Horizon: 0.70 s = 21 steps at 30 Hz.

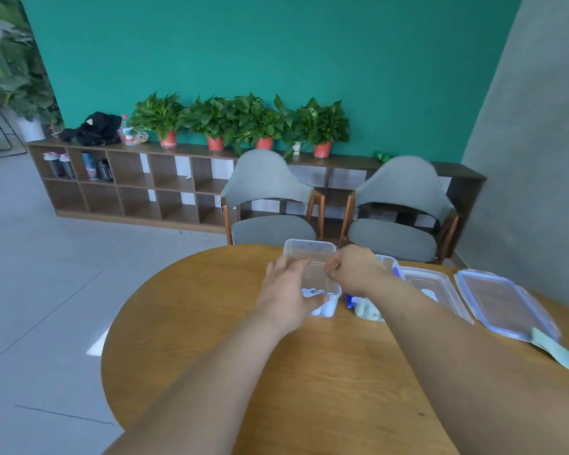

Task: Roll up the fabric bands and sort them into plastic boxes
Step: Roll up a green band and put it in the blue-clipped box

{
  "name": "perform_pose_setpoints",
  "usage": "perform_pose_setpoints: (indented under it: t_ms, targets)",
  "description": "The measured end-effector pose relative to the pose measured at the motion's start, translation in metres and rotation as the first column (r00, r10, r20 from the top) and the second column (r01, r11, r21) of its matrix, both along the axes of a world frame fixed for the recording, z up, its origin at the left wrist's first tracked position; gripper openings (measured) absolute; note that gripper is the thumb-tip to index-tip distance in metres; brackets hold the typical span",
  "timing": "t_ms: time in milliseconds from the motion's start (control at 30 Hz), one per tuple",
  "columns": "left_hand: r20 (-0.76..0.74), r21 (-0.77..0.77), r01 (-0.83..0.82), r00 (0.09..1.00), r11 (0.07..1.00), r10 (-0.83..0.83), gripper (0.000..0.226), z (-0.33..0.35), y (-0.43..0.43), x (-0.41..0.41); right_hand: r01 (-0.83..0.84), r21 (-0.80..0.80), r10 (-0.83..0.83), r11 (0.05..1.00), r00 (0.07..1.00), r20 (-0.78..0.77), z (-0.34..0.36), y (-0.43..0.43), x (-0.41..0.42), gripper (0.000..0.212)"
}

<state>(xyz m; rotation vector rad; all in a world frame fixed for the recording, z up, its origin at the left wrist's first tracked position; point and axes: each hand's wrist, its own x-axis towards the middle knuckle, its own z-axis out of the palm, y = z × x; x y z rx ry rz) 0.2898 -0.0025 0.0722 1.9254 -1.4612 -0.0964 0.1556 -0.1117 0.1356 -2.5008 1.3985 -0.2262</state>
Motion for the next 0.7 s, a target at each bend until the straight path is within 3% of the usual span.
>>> perform_pose_setpoints:
  t_ms: [233, 367, 700]
  targets:
    - [0.008, 0.022, 0.134, 0.991, 0.991, -0.135, 0.079, 0.010, 0.017, -0.049, 0.079, -0.074, -0.085, 0.994, 0.993, -0.078, 0.008, 0.038, -0.064, 0.029]
    - [0.043, 0.042, 0.232, 0.971, 0.972, -0.234, 0.082, 0.010, 0.017, -0.089, 0.176, -0.032, -0.176, 0.984, 0.984, -0.002, 0.004, 0.056, -0.113, 0.020]
    - [0.117, 0.125, 0.435, 0.886, 0.892, -0.449, 0.075, -0.013, 0.011, -0.216, 0.407, 0.021, -0.407, 0.913, 0.913, 0.008, -0.024, 0.075, -0.254, 0.020]
